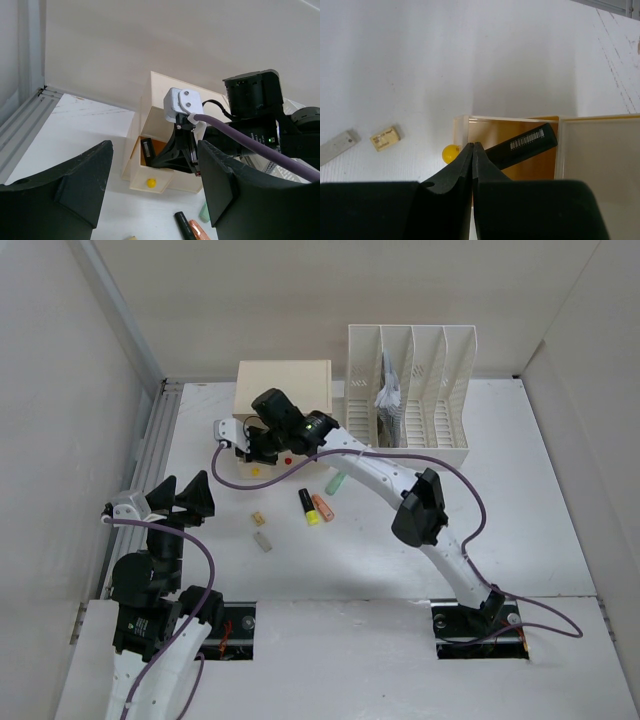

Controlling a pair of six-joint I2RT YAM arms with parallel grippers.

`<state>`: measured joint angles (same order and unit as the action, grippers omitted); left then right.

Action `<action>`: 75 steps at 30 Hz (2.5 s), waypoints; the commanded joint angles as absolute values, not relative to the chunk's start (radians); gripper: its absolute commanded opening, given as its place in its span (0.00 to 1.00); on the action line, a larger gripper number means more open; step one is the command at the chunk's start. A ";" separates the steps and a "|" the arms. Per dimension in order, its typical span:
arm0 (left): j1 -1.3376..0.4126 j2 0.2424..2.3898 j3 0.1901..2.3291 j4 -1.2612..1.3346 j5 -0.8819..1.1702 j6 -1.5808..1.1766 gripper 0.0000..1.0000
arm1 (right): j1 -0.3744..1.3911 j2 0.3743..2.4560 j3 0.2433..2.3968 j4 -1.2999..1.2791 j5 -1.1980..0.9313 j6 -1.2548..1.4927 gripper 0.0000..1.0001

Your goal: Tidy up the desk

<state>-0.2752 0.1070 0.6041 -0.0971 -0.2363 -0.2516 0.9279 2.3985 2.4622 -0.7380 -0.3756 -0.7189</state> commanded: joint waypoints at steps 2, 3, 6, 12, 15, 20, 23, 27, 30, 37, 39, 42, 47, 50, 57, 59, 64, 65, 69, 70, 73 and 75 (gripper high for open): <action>-0.281 0.095 0.618 -0.058 -0.239 -0.242 0.65 | 0.931 2.431 2.510 -0.827 -0.475 -0.712 0.07; -0.281 0.095 0.618 -0.058 -0.239 -0.242 0.65 | 0.931 2.431 2.510 -0.836 -0.476 -0.712 0.07; -0.281 0.095 0.618 -0.058 -0.239 -0.242 0.65 | 0.931 2.441 2.510 -0.847 -0.485 -0.721 0.07; -0.281 0.095 0.618 -0.058 -0.239 -0.242 0.65 | 0.931 2.441 2.510 -0.856 -0.485 -0.721 0.07; -0.281 0.095 0.618 -0.058 -0.239 -0.242 0.65 | 0.931 2.441 2.519 -0.865 -0.494 -0.721 0.07; -0.281 0.095 0.618 -0.058 -0.239 -0.242 0.65 | 0.931 2.441 2.507 -0.851 -0.467 -0.721 0.11; -0.281 0.095 0.618 -0.058 -0.239 -0.242 0.65 | 0.931 2.344 2.377 -0.703 -0.372 -0.710 0.19; -0.281 0.095 0.618 -0.058 -0.239 -0.242 0.65 | 0.940 2.223 2.212 -0.462 -0.208 -0.686 0.43; -0.281 0.095 0.618 -0.058 -0.239 -0.242 0.65 | 0.940 2.181 2.237 -0.471 -0.132 -0.675 0.45; -0.281 0.086 0.618 -0.058 -0.239 -0.242 0.65 | 0.940 2.050 2.117 -0.399 -0.038 -0.651 0.47; -0.281 0.086 0.618 -0.058 -0.239 -0.242 0.65 | 0.940 2.040 2.106 -0.425 -0.025 -0.611 0.47; -0.281 0.077 0.618 -0.058 -0.239 -0.242 0.65 | 0.940 2.017 2.094 -0.516 -0.012 -0.543 0.00; -0.281 0.057 0.618 -0.058 -0.230 -0.242 0.65 | 0.876 1.878 1.861 -0.597 -0.243 -0.321 0.00; -0.281 0.048 0.618 -0.049 -0.221 -0.242 0.65 | 0.842 1.807 1.679 -0.571 -0.336 -0.258 0.08; -0.281 0.038 0.618 -0.049 -0.212 -0.242 0.65 | 0.842 1.775 1.428 -0.425 -0.259 -0.194 0.82; -0.281 0.038 0.618 -0.049 -0.212 -0.242 0.65 | 0.842 1.775 1.399 -0.352 -0.212 -0.149 0.74; -0.281 0.038 0.618 -0.049 -0.212 -0.242 0.65 | 0.894 1.891 1.436 -0.321 -0.055 -0.025 0.63; -0.281 0.038 0.618 -0.049 -0.212 -0.242 0.65 | 0.894 1.908 1.445 -0.321 -0.016 -0.011 0.61; -0.281 0.038 0.618 -0.049 -0.212 -0.242 0.65 | 0.928 2.009 1.541 -0.350 0.052 0.051 0.57; -0.281 0.038 0.618 -0.049 -0.212 -0.242 0.65 | 0.928 2.026 1.572 -0.362 0.052 0.051 0.57; -0.281 0.038 0.609 -0.049 -0.212 -0.242 0.65 | 0.928 2.049 1.572 -0.351 0.052 0.060 0.57; -0.281 0.038 0.609 -0.049 -0.212 -0.242 0.65 | 0.928 2.049 1.572 -0.339 0.063 0.072 0.57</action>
